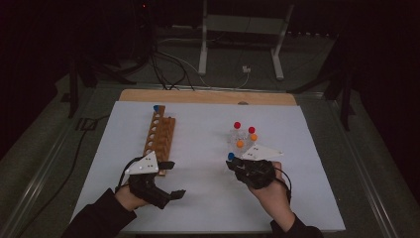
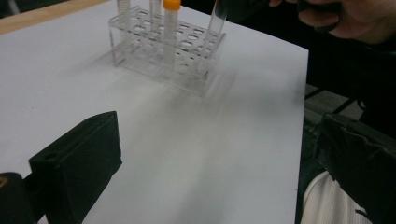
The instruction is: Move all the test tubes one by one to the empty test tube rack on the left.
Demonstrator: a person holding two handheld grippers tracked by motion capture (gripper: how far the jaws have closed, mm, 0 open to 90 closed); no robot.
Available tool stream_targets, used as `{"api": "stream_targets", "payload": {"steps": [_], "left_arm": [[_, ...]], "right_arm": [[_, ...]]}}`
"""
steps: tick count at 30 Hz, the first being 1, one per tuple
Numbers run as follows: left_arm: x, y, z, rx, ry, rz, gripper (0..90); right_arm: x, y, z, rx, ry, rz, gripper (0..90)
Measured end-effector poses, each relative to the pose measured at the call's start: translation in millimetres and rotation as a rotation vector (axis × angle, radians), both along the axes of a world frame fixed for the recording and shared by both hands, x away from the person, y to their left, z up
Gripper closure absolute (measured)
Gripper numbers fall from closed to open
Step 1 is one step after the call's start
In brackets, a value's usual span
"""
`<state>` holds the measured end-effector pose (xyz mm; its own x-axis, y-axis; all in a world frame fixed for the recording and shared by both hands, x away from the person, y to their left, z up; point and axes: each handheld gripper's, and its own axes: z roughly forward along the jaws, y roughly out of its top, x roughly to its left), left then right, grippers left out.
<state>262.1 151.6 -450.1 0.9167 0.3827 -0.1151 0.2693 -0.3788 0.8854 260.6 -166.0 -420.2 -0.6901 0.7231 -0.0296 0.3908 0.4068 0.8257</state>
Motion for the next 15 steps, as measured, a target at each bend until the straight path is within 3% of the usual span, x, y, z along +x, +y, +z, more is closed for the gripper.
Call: {"api": "stream_targets", "payload": {"steps": [15], "left_arm": [[10.7, -20.9, 15.6, -0.022, -0.015, -0.056, 2.2]], "right_arm": [[-6.3, 12.4, -16.6, -0.002, 0.034, 0.065, 76.5]]}}
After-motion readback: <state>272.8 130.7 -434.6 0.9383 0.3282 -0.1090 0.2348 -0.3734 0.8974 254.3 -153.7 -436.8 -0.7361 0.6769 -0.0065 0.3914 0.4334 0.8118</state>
